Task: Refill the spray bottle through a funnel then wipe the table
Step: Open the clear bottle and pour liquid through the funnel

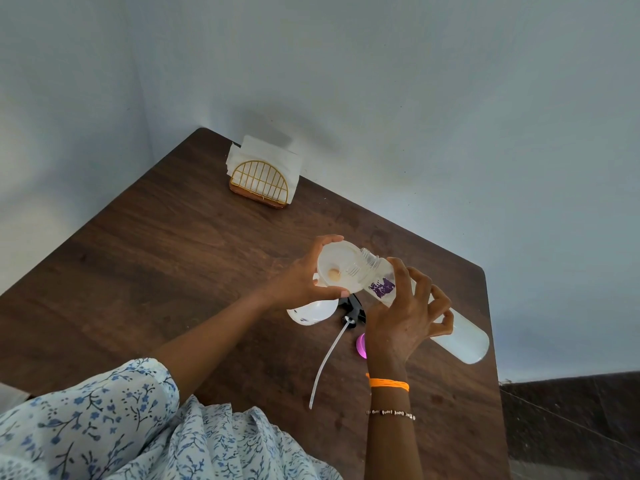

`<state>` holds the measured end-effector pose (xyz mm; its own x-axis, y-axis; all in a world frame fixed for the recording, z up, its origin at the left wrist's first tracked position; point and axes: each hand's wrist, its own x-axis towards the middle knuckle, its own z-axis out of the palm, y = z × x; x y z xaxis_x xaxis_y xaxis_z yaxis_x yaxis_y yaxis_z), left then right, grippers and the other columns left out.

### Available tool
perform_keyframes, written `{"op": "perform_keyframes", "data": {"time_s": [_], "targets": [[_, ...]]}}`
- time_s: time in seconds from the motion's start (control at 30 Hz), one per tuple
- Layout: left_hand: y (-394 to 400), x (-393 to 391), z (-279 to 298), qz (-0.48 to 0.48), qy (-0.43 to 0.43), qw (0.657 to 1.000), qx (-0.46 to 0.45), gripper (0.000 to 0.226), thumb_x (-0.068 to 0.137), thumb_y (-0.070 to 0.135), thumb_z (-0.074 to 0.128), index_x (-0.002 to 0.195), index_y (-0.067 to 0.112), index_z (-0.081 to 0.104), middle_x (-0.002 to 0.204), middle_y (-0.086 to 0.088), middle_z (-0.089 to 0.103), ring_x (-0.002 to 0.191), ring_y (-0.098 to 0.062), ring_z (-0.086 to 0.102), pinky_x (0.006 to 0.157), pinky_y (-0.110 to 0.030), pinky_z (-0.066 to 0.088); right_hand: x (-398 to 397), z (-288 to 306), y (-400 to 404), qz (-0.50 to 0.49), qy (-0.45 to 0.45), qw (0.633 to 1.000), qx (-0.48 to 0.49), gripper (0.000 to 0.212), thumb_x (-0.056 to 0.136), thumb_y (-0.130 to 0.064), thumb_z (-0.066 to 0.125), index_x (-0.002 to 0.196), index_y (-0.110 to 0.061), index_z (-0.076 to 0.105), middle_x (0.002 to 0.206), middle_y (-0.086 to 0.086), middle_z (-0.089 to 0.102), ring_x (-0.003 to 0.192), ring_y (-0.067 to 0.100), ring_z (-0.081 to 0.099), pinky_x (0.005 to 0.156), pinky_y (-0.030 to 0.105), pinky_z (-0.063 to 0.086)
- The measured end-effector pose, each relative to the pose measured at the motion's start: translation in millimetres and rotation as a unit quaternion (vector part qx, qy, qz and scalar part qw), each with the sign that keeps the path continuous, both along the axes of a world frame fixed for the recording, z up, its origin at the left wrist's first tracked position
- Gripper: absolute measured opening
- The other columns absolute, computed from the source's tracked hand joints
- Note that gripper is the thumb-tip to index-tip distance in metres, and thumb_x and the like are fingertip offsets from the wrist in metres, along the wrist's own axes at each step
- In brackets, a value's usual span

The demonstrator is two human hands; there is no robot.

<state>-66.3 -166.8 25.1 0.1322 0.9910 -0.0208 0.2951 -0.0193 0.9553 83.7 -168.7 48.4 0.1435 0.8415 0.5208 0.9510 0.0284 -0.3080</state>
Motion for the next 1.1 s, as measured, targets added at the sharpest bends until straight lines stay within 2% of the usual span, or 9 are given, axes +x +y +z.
{"op": "perform_keyframes", "data": {"time_s": [0.1,0.23,0.33,0.57,0.73,0.9,1.1], "targets": [[0.7,-0.4,-1.8,0.000,-0.009,1.000,0.001,0.086,0.076,0.025,0.074,0.137,0.033,0.014,0.144,0.004,0.028,0.117,-0.007,0.035,0.079,0.000,0.032,-0.1,1.3,-0.4,0.000,0.003,1.000,0.000,0.066,0.055,-0.002,0.085,0.110,-0.030,0.062,0.118,0.005,0.060,0.115,0.025,0.031,0.094,0.058,0.026],[1.0,-0.6,-2.4,0.001,-0.011,1.000,0.002,0.086,0.076,0.024,0.074,0.138,0.031,0.015,0.145,0.003,0.028,0.119,-0.006,0.034,0.085,-0.009,0.034,-0.4,1.7,-1.1,0.002,0.008,1.000,-0.004,0.065,0.056,-0.001,0.084,0.110,-0.030,0.062,0.118,0.005,0.060,0.115,0.024,0.030,0.094,0.059,0.026],[1.2,-0.5,-2.5,-0.002,-0.012,1.000,0.005,0.085,0.076,0.023,0.074,0.137,0.031,0.015,0.145,0.002,0.028,0.116,-0.004,0.032,0.082,-0.005,0.034,-0.7,2.1,-1.5,0.003,0.010,1.000,-0.003,0.064,0.056,0.000,0.083,0.110,-0.029,0.062,0.118,0.006,0.060,0.115,0.024,0.029,0.093,0.060,0.026],[1.6,-0.7,-3.0,-0.004,-0.011,1.000,0.008,0.086,0.076,0.025,0.074,0.136,0.033,0.014,0.145,0.003,0.028,0.118,-0.005,0.033,0.092,-0.018,0.036,-0.5,2.3,-2.3,0.001,0.010,1.000,-0.005,0.065,0.057,0.001,0.082,0.111,-0.029,0.062,0.119,0.006,0.059,0.116,0.024,0.028,0.095,0.060,0.025],[2.1,-0.4,-4.2,-0.002,-0.011,1.000,0.011,0.085,0.076,0.024,0.074,0.137,0.032,0.014,0.144,0.004,0.028,0.117,-0.003,0.032,0.083,-0.004,0.032,-1.4,2.4,-1.9,-0.001,0.013,1.000,0.000,0.063,0.059,0.000,0.081,0.111,-0.029,0.062,0.119,0.006,0.059,0.116,0.024,0.029,0.095,0.060,0.025],[1.2,-1.3,-3.5,-0.001,-0.014,1.000,0.009,0.085,0.076,0.024,0.074,0.137,0.032,0.014,0.144,0.003,0.028,0.117,-0.004,0.032,0.091,-0.018,0.035,-1.6,1.8,-1.5,-0.001,0.008,1.000,-0.005,0.064,0.058,-0.001,0.082,0.112,-0.030,0.061,0.120,0.005,0.059,0.116,0.025,0.030,0.095,0.059,0.025],[0.5,-0.9,-1.3,-0.002,-0.020,1.000,0.007,0.085,0.076,0.023,0.073,0.138,0.030,0.015,0.144,0.003,0.029,0.117,-0.006,0.034,0.093,-0.019,0.036,-0.9,0.8,-0.8,0.002,0.005,1.000,0.002,0.067,0.055,-0.001,0.083,0.111,-0.030,0.061,0.118,0.005,0.060,0.115,0.025,0.032,0.094,0.057,0.027]]}}
